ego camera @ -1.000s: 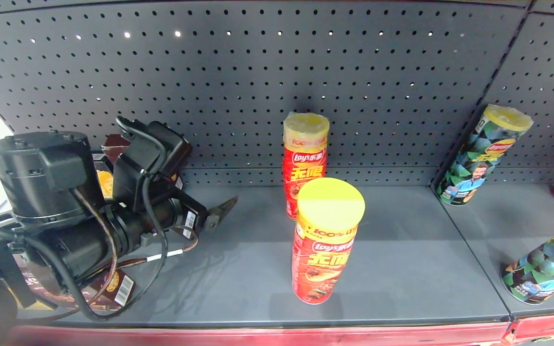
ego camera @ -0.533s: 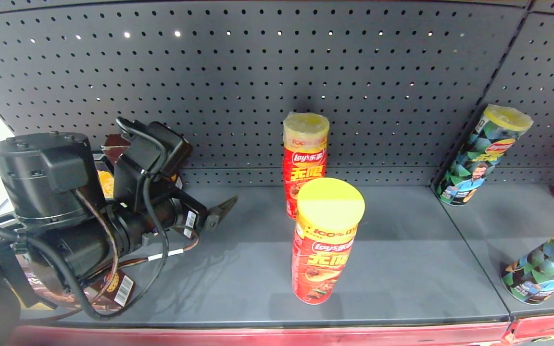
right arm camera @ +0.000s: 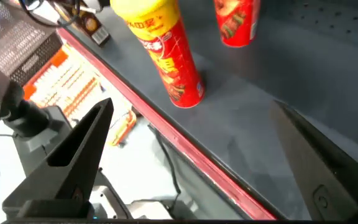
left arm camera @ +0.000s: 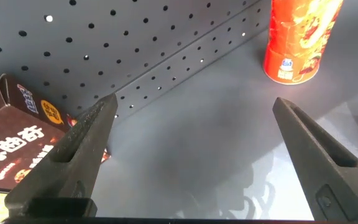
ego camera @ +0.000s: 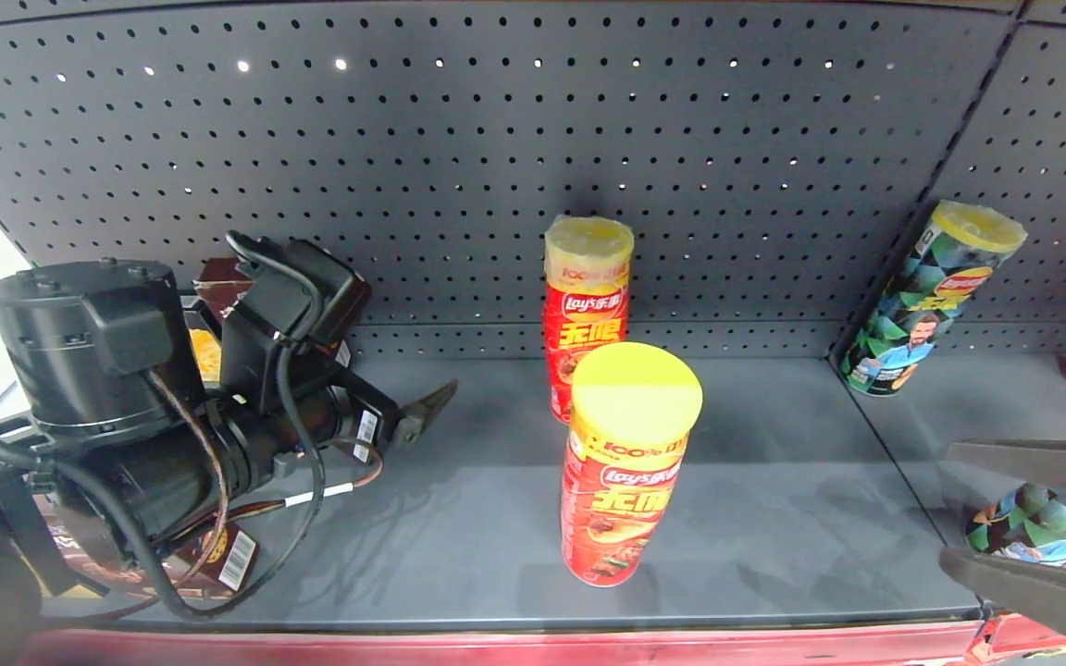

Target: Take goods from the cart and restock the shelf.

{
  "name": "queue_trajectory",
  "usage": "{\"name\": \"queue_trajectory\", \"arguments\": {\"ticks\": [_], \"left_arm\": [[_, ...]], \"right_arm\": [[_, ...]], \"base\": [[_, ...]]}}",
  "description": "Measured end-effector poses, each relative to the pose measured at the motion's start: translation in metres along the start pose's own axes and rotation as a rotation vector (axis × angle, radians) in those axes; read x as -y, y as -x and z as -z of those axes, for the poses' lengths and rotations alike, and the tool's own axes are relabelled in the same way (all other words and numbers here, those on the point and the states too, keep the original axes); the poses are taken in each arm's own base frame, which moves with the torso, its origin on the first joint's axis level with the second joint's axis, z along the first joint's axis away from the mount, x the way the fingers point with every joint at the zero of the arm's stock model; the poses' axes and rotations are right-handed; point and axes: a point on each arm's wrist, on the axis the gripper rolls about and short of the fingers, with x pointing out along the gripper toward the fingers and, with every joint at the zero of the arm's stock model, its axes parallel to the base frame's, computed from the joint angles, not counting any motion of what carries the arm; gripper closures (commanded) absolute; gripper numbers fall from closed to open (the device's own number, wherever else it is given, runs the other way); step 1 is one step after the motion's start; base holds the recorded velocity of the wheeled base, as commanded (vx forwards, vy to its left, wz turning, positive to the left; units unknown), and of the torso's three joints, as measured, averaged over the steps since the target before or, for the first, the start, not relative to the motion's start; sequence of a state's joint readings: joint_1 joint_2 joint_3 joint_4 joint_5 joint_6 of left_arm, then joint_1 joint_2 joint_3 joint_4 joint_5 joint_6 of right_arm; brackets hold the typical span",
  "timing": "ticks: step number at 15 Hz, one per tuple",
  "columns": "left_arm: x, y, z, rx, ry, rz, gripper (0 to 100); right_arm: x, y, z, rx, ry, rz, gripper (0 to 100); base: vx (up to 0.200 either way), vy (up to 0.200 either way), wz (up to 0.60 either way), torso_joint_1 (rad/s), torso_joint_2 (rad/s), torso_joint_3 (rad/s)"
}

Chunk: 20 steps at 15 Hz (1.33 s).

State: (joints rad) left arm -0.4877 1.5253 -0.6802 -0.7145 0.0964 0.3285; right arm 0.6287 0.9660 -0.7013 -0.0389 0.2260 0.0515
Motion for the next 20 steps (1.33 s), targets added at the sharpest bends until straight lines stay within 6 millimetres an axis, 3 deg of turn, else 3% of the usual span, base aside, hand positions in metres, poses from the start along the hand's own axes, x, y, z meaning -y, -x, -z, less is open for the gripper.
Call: {"name": "queue_trajectory", "arguments": {"ticks": [12,20], "left_arm": [[0.0,0.0,0.0,0.007,-0.001,-0.001,0],[0.002,0.0,0.0,0.007,-0.01,0.007,0]], "right_arm": [[-0.003,-0.057,0.019,-0.207,0.025,0.124,0],[0.004,-0.106,0.019,-0.265,0.044,0.255,0]], "base": [[0.0,0.0,0.0,0.0,0.0,0.0],[0.0,0.0,0.0,0.0,0.0,0.0]]}}
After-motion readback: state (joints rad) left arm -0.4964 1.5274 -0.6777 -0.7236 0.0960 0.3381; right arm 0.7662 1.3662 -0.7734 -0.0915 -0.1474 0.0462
